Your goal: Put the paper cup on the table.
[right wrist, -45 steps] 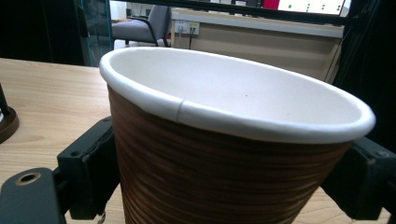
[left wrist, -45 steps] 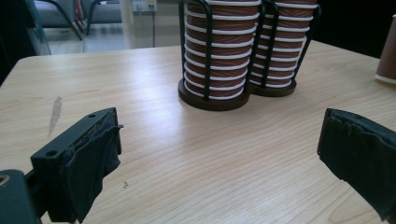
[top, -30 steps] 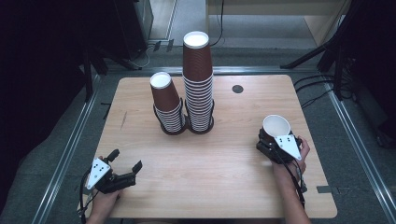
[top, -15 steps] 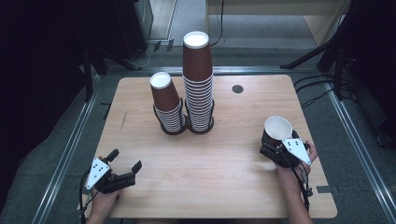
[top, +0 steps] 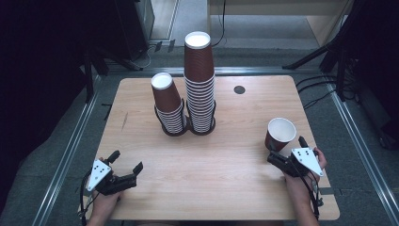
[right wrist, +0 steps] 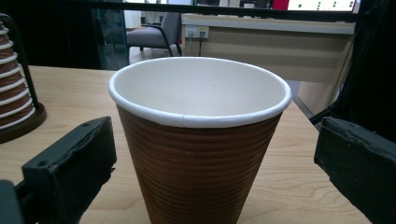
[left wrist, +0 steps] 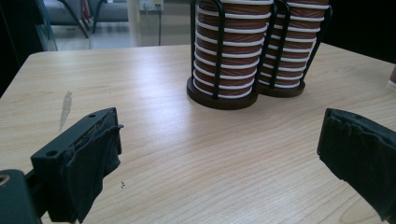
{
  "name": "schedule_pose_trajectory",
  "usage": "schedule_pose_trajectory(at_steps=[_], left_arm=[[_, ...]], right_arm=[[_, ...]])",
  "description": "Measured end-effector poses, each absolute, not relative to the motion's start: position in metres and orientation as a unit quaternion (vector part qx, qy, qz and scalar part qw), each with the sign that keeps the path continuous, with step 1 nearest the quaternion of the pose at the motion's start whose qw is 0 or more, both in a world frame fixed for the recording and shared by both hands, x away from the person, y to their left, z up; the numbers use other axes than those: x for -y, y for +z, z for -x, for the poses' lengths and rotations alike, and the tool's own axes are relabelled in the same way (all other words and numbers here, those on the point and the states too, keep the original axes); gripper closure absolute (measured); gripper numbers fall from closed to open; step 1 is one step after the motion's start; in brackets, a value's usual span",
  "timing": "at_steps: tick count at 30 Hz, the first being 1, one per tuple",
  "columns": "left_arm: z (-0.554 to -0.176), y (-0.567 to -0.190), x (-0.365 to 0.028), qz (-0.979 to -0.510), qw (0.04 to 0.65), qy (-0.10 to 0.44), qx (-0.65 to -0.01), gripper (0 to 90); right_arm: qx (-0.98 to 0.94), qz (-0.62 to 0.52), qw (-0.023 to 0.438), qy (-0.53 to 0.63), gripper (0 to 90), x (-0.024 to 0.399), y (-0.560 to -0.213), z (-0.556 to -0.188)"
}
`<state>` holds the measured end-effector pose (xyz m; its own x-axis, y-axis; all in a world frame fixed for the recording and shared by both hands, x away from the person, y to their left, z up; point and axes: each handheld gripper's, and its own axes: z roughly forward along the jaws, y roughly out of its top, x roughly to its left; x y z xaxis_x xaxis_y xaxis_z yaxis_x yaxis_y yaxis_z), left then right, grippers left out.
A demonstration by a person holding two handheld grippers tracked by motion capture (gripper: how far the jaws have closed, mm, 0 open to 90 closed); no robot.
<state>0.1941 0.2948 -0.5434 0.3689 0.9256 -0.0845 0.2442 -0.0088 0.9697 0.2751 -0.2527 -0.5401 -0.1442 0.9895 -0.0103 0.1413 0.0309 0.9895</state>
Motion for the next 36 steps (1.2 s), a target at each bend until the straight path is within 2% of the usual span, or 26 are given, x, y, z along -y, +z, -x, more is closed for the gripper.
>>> schedule_pose_trajectory(at_steps=[36], left_arm=[[-0.193,-0.544,-0.295,-0.634,0.529,0.323,-0.462,0.3]], right_arm=[[-0.555,-0.513,0.45,0.476,0.0,0.317,-0.539,-0.223]])
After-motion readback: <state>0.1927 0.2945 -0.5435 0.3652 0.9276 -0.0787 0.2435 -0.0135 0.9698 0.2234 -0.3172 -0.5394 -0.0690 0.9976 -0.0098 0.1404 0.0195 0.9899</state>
